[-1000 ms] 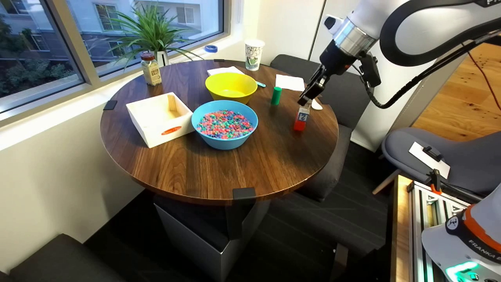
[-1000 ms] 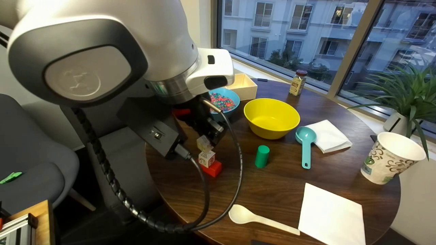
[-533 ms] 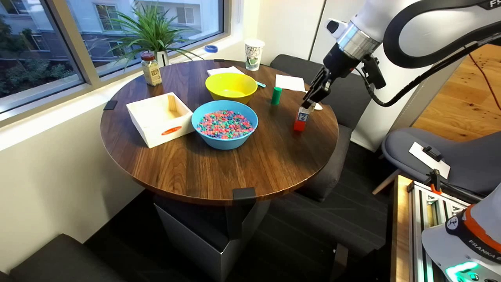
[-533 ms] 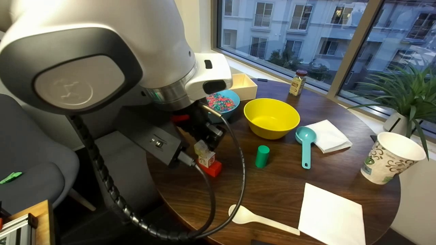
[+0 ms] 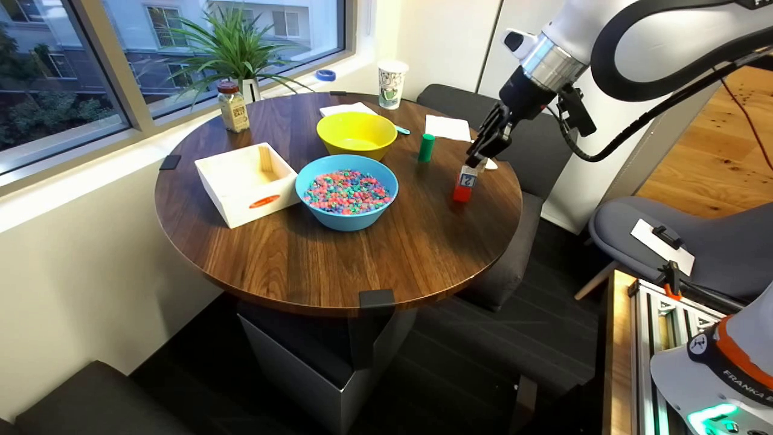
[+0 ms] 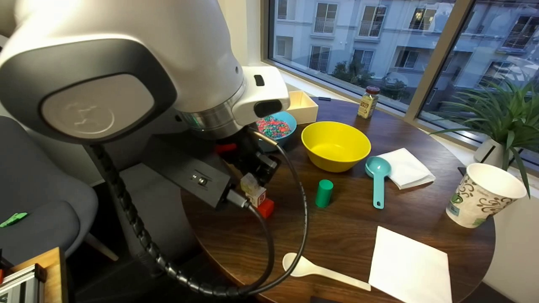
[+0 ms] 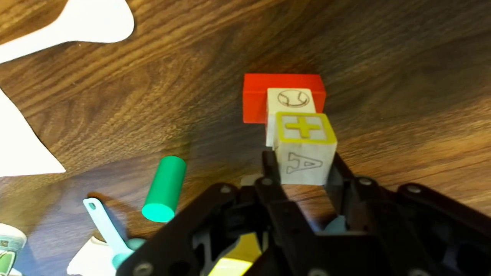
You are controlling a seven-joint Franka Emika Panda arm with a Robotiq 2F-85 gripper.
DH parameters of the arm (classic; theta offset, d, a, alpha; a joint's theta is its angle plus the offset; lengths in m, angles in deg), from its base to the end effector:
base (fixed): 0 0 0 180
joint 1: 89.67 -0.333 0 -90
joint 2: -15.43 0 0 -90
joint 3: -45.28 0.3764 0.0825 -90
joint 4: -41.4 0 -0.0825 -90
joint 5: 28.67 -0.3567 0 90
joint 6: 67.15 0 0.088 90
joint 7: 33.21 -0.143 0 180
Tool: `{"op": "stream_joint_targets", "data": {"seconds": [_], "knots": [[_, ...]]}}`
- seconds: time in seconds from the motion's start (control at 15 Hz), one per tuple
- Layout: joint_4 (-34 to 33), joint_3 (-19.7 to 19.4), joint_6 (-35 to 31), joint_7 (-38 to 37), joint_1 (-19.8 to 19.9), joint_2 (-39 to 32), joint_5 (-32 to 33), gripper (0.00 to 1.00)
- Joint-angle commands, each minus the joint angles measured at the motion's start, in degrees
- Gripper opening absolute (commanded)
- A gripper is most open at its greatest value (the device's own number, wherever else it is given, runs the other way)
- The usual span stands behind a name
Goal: Stack the wooden blocks and the green cylinder on top of the orange block
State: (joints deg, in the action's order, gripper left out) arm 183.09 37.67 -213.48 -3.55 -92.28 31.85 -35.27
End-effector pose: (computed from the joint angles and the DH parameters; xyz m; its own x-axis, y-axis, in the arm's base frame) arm 0.4436 -0.0411 0.4758 0.8713 0.3248 0.3678 0.3267 -0.9433 0.0589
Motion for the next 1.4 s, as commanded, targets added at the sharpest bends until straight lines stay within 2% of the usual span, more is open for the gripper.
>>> {"op": "stream_joint_targets", "data": {"seconds": [0.0,1.33], "knots": [[0.46,-1.12,0.34,2.16,-1.19,0.24,-1.7,0.1],[-0.49,-1.29,-1.37,2.16,-0.89,-2.13,-1.79,0.1]]}}
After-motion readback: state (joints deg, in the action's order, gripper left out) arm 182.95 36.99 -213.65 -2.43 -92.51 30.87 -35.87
